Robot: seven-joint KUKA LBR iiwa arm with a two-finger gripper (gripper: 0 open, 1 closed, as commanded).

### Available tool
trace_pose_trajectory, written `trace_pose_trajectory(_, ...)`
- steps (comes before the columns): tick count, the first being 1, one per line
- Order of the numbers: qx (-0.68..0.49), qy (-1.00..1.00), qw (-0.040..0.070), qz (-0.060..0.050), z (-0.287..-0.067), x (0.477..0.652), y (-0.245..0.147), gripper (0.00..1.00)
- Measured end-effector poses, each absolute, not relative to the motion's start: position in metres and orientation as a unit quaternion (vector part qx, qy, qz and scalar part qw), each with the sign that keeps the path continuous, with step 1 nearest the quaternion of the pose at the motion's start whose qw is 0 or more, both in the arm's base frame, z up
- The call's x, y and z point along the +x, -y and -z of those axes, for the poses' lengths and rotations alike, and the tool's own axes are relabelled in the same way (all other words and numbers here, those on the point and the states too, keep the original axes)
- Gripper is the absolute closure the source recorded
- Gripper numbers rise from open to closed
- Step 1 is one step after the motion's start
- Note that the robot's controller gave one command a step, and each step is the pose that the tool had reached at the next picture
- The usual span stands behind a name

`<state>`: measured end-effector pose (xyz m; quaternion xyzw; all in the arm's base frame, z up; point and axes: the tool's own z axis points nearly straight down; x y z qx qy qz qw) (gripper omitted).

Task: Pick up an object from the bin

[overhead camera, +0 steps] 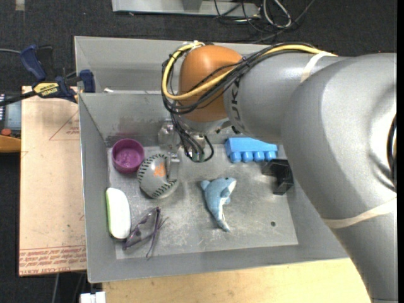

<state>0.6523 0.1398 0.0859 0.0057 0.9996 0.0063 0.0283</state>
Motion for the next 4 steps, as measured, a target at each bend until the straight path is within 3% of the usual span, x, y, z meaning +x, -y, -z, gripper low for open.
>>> trace_pose_trajectory(1,0.017,-0.999,0.037,-0.007,-0.0861,0.6594,-0.1265,1.0)
trace_pose_trajectory(3,0.015,-0.999,0.038,-0.007,-0.0861,0.6597,-0.1263,1.0)
trace_pose_trajectory(4,-0.015,-0.999,0.045,-0.005,-0.0878,0.6558,-0.1334,1.0)
